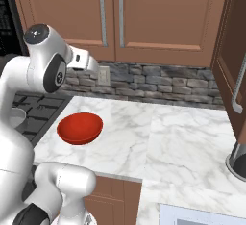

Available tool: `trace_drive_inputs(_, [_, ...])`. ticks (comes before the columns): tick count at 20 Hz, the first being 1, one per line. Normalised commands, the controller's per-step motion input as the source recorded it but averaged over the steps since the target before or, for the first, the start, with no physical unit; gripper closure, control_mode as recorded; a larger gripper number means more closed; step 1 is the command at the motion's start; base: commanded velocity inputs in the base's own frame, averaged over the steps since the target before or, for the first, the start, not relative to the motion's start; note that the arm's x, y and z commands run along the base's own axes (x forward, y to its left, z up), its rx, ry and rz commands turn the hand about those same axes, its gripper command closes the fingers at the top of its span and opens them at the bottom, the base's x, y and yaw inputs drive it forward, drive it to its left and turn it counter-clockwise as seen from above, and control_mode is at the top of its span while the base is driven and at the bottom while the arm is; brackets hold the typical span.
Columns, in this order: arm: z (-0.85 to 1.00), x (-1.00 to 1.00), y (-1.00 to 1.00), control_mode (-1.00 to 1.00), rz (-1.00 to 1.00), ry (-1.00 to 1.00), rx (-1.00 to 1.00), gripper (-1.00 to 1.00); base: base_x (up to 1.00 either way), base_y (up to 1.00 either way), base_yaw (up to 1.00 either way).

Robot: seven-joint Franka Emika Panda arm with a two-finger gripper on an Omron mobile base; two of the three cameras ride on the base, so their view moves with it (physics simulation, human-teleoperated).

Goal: Open the cabinet and move the ladle to the pot. Then close the cabinet.

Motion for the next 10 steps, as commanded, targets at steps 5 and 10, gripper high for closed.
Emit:
trace_drive_inputs(5, [0.55,0.0,-0.03,-1.0,0.0,-0.25,-0.04,-1.0,0.0,0.0,0.0])
trace_drive_inputs(10, [0.43,0.01,-0.04,-1.0,0.0,-0.18,-0.03,-1.0,0.0,0.0,0.0])
